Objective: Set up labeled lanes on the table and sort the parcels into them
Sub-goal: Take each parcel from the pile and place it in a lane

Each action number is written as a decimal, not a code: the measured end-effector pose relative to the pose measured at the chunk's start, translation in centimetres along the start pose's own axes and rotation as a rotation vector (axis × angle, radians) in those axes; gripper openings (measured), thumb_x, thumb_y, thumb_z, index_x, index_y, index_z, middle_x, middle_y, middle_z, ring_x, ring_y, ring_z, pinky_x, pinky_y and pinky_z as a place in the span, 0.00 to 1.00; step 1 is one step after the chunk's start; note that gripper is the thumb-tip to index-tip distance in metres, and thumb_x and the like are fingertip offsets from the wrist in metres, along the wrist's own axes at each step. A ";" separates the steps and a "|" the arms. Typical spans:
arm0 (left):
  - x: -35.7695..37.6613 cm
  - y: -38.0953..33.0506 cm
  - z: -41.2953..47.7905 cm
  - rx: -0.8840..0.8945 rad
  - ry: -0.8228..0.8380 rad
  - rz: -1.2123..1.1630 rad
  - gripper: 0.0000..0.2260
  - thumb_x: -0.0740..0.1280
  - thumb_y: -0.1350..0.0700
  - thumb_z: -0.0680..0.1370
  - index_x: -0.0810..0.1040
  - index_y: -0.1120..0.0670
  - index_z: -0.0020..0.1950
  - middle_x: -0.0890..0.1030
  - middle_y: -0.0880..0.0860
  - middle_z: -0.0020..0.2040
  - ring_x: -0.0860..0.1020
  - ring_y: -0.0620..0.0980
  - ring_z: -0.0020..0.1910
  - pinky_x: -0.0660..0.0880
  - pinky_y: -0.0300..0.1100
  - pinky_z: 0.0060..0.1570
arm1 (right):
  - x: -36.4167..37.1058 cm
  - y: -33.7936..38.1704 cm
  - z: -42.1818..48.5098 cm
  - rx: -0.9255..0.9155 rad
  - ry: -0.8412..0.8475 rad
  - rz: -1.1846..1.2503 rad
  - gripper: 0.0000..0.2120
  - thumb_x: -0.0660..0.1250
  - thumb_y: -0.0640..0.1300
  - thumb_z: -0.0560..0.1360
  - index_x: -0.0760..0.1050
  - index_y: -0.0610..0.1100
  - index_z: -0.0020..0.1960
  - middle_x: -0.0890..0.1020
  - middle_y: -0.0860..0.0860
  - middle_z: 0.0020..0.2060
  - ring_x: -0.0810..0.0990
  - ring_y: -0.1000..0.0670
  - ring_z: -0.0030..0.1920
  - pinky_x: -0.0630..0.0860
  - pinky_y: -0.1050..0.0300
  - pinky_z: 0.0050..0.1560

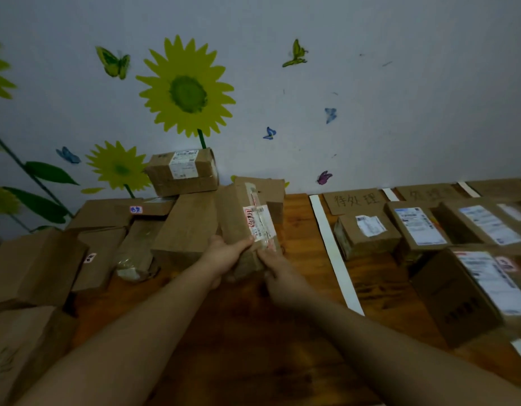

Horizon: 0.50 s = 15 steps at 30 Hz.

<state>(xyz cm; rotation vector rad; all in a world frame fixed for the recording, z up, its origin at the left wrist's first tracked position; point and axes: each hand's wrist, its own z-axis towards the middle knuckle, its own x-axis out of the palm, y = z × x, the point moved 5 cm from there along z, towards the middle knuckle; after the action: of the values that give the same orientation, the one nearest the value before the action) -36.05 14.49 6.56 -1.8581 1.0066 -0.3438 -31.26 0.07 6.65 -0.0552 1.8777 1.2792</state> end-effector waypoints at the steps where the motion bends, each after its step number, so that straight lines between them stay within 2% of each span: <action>1: 0.2 -0.2 -0.9 0.027 -0.027 -0.001 0.33 0.75 0.46 0.67 0.62 0.53 0.65 0.77 0.53 0.56 0.78 0.52 0.47 0.76 0.42 0.31 | -0.4 0.1 -0.7 -0.033 0.006 -0.036 0.26 0.55 0.41 0.81 0.54 0.52 0.77 0.55 0.53 0.77 0.52 0.51 0.76 0.53 0.52 0.74; 4: 0.4 -0.3 -3.4 0.082 -0.098 0.001 0.34 0.77 0.49 0.66 0.60 0.54 0.62 0.76 0.53 0.55 0.77 0.53 0.52 0.76 0.47 0.46 | -1.2 0.4 -3.0 -0.118 0.047 -0.131 0.27 0.55 0.43 0.81 0.51 0.54 0.77 0.52 0.56 0.77 0.47 0.51 0.76 0.47 0.52 0.74; 5: 0.5 -0.2 -4.2 0.092 -0.111 -0.007 0.33 0.76 0.50 0.66 0.60 0.54 0.62 0.76 0.52 0.54 0.77 0.53 0.52 0.76 0.48 0.49 | -1.4 0.5 -3.7 -0.146 0.054 -0.149 0.27 0.56 0.43 0.81 0.52 0.55 0.77 0.52 0.56 0.77 0.47 0.51 0.76 0.46 0.54 0.73; 7: 0.6 -0.2 -5.9 0.120 -0.120 -0.054 0.29 0.74 0.52 0.69 0.62 0.55 0.63 0.77 0.51 0.50 0.78 0.51 0.47 0.77 0.47 0.43 | -1.9 0.8 -5.1 -0.198 0.013 -0.159 0.27 0.57 0.44 0.80 0.55 0.56 0.76 0.53 0.56 0.77 0.49 0.51 0.76 0.47 0.55 0.72; 9: 0.7 -0.5 -7.4 0.139 -0.074 -0.127 0.25 0.72 0.53 0.71 0.65 0.55 0.63 0.78 0.53 0.50 0.79 0.52 0.44 0.76 0.45 0.32 | -3.5 0.9 -6.2 -0.187 -0.149 -0.105 0.27 0.61 0.48 0.79 0.57 0.59 0.75 0.55 0.56 0.76 0.52 0.51 0.75 0.53 0.51 0.72; 11: 0.6 -0.9 -8.5 0.148 0.016 -0.156 0.21 0.70 0.53 0.73 0.67 0.54 0.63 0.79 0.55 0.51 0.80 0.54 0.46 0.77 0.45 0.30 | -5.7 0.8 -6.8 -0.102 -0.299 0.056 0.29 0.66 0.50 0.76 0.58 0.60 0.73 0.60 0.54 0.73 0.60 0.50 0.72 0.63 0.47 0.71; 12: 0.6 -1.1 -9.0 0.155 0.066 -0.152 0.20 0.69 0.53 0.74 0.68 0.54 0.63 0.79 0.56 0.52 0.80 0.54 0.47 0.78 0.46 0.31 | -6.7 0.9 -7.0 -0.058 -0.297 0.203 0.30 0.68 0.51 0.75 0.59 0.58 0.73 0.64 0.53 0.72 0.66 0.50 0.69 0.69 0.45 0.68; 15: 0.6 -1.6 -10.4 0.186 0.208 -0.147 0.14 0.66 0.54 0.75 0.72 0.52 0.61 0.80 0.56 0.53 0.81 0.54 0.49 0.78 0.48 0.34 | -8.2 2.0 -7.8 -0.023 -0.130 0.625 0.32 0.71 0.51 0.73 0.60 0.56 0.72 0.76 0.52 0.64 0.80 0.53 0.57 0.78 0.48 0.57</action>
<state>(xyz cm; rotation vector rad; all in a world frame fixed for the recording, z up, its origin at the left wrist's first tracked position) -41.23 7.93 13.03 -1.7560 0.9427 -0.7080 -31.65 -8.36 14.44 0.6326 1.8288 1.6635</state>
